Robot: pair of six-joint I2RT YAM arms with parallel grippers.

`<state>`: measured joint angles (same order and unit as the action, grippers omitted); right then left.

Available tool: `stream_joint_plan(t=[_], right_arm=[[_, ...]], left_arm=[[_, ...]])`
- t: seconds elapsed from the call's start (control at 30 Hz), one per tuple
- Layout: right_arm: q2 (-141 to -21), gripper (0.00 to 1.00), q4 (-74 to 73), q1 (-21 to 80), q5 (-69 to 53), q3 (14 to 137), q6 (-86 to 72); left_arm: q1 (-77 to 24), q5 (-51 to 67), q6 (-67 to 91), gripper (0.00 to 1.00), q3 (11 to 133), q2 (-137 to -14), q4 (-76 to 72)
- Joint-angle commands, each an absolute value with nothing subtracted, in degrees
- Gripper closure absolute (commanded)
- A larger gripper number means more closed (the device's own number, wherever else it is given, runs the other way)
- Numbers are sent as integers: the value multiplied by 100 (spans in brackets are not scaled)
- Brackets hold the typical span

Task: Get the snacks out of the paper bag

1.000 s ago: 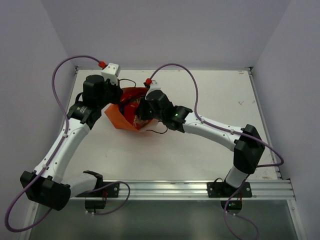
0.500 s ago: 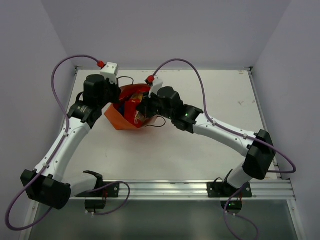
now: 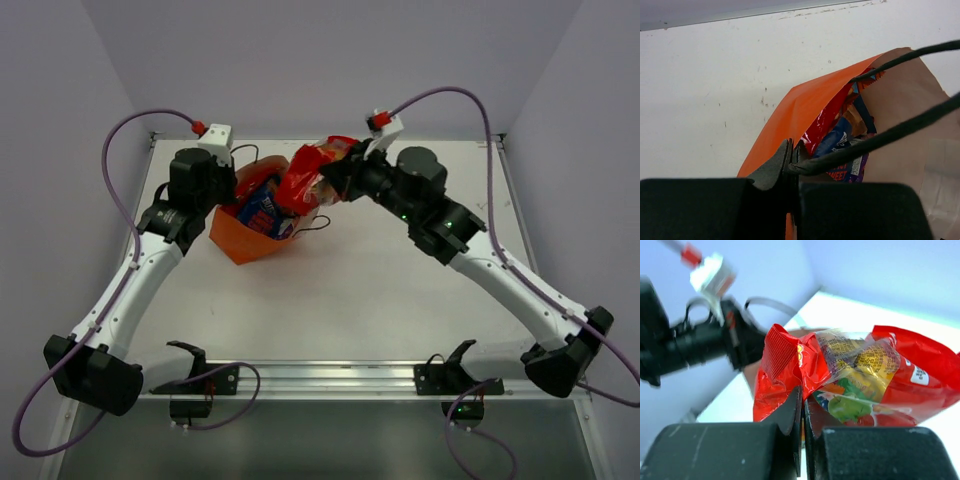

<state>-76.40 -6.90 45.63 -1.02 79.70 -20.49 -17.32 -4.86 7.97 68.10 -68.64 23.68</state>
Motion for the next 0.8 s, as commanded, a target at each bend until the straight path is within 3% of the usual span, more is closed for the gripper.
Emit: stream_joint_plan(t=[0.0,0.3,0.47,0.67,0.77], right_arm=[[-6840,100,-456,3992,227,8298,-2047],[-6898,100,-738,2085,299,6840,-2425],[-8056,100,-738,1776,-156,6530,-2707],[-9227,100,-1166,1731,-149,7003,-2751],[-9072,64,-1441,1766,-360,7347,-2611]], left_arm=[[-1714,-607,870,100,6882,-6855,2347],[-1714,-299,318,100,6829,-6680,2136],[-1714,226,27,100,6776,-6496,1873],[-1723,808,-378,100,6654,-6390,1723],[-1723,870,-431,100,6566,-6363,1644]])
